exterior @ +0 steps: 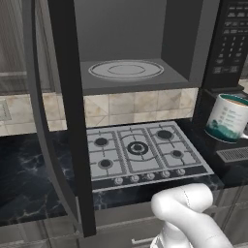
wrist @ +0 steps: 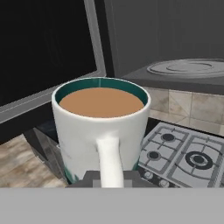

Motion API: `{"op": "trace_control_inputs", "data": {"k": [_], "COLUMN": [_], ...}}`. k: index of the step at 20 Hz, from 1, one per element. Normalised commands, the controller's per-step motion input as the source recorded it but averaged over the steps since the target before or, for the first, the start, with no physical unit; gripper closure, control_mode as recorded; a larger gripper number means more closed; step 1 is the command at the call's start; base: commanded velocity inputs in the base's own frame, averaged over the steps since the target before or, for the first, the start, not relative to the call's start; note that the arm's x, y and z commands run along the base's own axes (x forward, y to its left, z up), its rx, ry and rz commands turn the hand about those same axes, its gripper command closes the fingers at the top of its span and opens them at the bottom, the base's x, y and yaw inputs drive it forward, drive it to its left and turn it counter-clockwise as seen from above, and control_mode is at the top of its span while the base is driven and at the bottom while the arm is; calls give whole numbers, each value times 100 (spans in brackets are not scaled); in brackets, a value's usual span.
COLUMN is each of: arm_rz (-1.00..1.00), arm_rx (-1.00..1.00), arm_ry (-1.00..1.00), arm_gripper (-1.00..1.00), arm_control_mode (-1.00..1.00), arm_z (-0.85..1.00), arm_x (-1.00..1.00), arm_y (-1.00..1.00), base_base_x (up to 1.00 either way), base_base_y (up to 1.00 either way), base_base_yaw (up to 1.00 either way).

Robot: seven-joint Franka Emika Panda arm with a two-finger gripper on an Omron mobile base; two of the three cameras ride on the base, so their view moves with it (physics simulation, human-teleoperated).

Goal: Pick the cup of tea, navigate to the dining table, and place it on the saucer.

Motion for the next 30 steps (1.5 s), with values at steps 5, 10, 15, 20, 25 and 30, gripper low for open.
{"op": "trace_control_inputs", "data": {"k": [5, 10, 15, 20, 25, 30], "arm_rz": [0, 0, 0, 0, 0, 0], "arm_rx": [0, 0, 0, 0, 0, 0], "arm_ry": [0, 0, 0, 0, 0, 0], "arm_gripper": [100, 100, 100, 100, 100, 100], "arm_control_mode": [-100, -100, 100, 100, 100, 100], "arm_z": [0, 0, 0, 0, 0, 0], "arm_x": [0, 0, 0, 0, 0, 0], "arm_y": [0, 0, 0, 0, 0, 0], "base_base_x": [0, 0, -10, -83, -92, -4], "base_base_y": [0, 0, -2, -13, -23, 4], "base_base_yaw": [0, 0, 0, 0, -17, -89]}}
